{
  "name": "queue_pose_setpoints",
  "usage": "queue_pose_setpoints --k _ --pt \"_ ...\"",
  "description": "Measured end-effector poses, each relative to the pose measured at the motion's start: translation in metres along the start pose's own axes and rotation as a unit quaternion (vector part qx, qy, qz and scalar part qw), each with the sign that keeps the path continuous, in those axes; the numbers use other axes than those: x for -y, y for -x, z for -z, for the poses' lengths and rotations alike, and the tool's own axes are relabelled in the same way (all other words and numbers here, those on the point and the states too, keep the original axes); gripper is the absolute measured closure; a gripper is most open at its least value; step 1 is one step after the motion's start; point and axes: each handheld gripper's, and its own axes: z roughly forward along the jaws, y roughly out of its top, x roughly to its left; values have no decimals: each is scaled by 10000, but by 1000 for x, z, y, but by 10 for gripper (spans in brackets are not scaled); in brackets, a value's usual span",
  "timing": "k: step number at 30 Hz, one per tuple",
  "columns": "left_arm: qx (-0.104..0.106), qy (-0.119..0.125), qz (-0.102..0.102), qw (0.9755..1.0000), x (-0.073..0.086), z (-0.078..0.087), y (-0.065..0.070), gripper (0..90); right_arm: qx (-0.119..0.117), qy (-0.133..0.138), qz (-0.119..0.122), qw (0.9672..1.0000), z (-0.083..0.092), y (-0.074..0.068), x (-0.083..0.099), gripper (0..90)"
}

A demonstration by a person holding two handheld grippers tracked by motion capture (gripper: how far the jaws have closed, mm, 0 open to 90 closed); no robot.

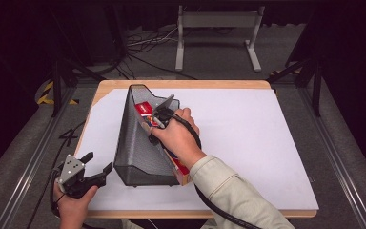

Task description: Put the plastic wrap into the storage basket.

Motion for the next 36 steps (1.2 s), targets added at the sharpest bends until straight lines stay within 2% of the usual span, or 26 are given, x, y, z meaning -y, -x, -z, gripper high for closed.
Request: queue_pose_setpoints --k 4,14,19,21,22,24,27,31,33,35,36 --pt "1 8 0 10000 0 0 0 211 23 -123 6 9999 -4 1 -2 372" --pt "5 15 4 10000 0 1 1 211 234 -67 169 9996 -4 -5 -7 372" --pt "-4 20 19 10000 1 2 -1 211 215 -6 161 9996 -4 -5 -8 355" --pt "-8 29 34 10000 1 2 -1 211 90 431 224 9988 1 -3 -8 238" --pt "-13 26 54 10000 1 1 -1 211 31 674 350 9971 7 -3 -6 181" --pt "-9 21 56 10000 1 1 -1 211 -10 723 425 9965 14 -3 -3 177" --pt "7 5 17 10000 1 -1 -1 210 -46 1051 633 9924 27 1 4 166" --pt "-28 -5 29 10000 2 1 -1 210 -164 1492 895 9846 41 8 13 166" --pt "-60 29 84 9999 2 3 -2 211 -224 1757 1043 9786 50 12 18 166" --pt "-79 20 99 9999 2 3 -2 211 -304 1890 1030 9761 57 16 23 165" --pt "-79 20 99 9999 2 3 -2 211 -304 1890 1030 9761 57 16 23 165"
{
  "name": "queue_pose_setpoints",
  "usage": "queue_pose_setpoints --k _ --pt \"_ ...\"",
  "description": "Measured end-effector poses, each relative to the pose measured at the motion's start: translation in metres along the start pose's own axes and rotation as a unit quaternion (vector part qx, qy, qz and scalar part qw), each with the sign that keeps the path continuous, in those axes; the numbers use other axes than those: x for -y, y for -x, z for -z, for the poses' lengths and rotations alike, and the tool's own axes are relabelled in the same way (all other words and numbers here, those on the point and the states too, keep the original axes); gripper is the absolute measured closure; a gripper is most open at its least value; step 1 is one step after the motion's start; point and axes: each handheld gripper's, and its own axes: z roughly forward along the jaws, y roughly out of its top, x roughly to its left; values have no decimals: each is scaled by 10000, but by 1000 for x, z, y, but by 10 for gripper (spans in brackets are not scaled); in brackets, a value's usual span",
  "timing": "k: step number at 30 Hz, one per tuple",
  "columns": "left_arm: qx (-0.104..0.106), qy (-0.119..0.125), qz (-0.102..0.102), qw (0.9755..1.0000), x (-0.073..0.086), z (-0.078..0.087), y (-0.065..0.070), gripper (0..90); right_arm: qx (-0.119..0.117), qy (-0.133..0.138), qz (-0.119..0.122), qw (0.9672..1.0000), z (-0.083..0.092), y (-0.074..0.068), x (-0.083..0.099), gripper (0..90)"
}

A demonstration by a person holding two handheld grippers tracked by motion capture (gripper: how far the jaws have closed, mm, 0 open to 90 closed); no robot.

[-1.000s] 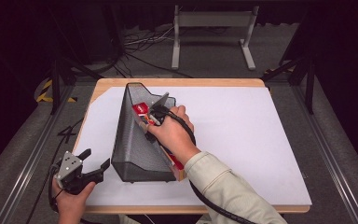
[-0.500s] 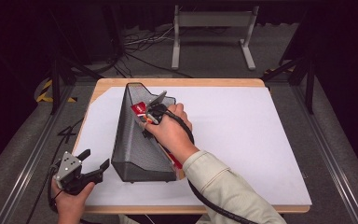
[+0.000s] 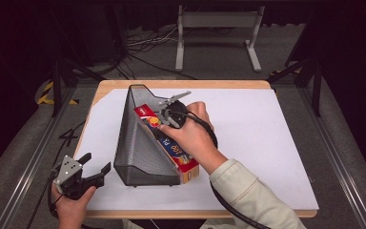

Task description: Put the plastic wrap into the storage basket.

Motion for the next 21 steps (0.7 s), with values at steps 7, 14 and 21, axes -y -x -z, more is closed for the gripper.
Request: queue_pose_setpoints --k 7,14,21 --pt "11 -40 12 10000 0 -2 -1 211 -160 810 398 9958 26 13 11 166" --pt "16 -3 38 10000 1 0 -2 210 -369 1329 676 9881 44 22 27 165" --pt "13 -50 16 10000 2 -1 0 210 -232 1431 732 9867 72 47 42 165"
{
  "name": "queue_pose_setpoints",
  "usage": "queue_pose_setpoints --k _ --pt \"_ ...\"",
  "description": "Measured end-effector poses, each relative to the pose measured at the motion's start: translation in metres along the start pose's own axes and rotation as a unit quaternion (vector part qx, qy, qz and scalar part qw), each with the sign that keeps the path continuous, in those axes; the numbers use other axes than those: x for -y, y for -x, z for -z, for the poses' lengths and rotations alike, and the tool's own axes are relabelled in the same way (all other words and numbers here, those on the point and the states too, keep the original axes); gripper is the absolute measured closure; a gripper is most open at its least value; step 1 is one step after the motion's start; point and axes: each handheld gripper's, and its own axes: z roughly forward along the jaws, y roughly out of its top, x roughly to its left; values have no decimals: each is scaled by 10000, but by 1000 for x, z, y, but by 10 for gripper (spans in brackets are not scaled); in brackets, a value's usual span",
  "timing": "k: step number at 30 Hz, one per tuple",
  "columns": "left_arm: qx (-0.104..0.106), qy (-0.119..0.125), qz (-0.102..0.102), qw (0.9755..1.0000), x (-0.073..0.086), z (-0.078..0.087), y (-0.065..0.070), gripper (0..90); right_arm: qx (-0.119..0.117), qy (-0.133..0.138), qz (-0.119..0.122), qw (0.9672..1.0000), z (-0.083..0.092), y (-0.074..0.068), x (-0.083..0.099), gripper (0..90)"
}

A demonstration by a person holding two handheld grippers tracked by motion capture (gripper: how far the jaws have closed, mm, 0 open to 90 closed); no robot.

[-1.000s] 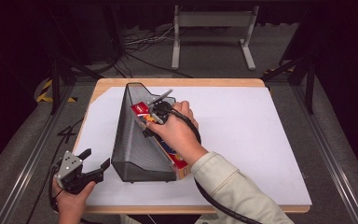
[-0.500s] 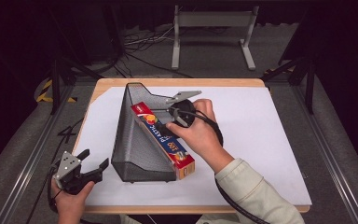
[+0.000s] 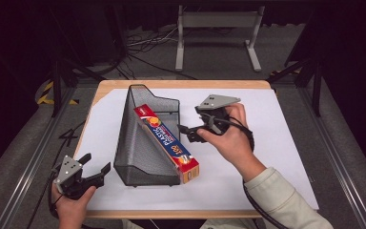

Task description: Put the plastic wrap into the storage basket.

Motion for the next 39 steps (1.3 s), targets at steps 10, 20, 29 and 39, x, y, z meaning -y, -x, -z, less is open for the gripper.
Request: queue_pose_setpoints --k 10,20,29,39 --pt "-47 -8 43 10000 0 0 0 210 130 228 -3 9997 44 30 23 166" --pt "-50 -59 22 10000 1 -1 1 209 228 374 -103 9990 93 58 61 165" --pt "-60 -61 59 9999 1 -2 -1 209 330 515 -33 9981 110 79 97 165" --pt "-56 -55 53 10000 1 -2 0 209 386 313 -285 9984 111 97 155 165"
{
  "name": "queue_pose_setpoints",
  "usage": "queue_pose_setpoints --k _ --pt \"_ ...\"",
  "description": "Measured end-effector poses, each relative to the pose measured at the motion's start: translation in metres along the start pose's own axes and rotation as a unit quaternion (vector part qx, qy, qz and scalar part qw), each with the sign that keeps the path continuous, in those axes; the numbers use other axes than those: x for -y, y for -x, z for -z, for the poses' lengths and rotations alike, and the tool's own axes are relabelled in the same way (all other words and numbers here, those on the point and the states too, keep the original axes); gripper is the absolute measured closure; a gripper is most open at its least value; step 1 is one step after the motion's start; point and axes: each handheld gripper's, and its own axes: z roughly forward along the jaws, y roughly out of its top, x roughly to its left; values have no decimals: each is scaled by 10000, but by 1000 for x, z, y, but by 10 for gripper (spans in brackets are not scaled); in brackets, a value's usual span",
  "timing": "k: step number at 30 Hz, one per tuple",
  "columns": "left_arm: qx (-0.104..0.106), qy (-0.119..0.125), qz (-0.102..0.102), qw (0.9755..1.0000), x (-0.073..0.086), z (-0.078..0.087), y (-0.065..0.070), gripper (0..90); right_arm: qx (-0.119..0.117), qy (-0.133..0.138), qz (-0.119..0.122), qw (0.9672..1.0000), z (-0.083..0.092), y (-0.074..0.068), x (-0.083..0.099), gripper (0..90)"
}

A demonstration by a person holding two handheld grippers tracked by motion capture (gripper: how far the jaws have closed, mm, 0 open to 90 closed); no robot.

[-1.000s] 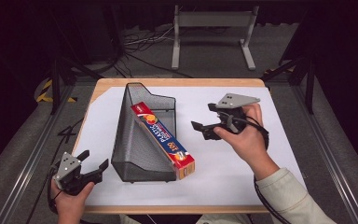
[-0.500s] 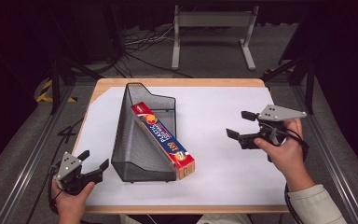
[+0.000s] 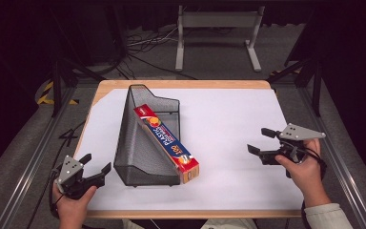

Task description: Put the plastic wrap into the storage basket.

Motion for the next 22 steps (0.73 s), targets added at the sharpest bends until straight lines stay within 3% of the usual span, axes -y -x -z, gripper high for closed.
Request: queue_pose_setpoints --k 11,22 --pt "19 -4 -11 10000 0 1 0 209 117 -106 -170 9997 3 10 52 165" --pt "68 23 -46 10000 -2 -1 0 209 146 -164 -249 9994 2 9 71 154"
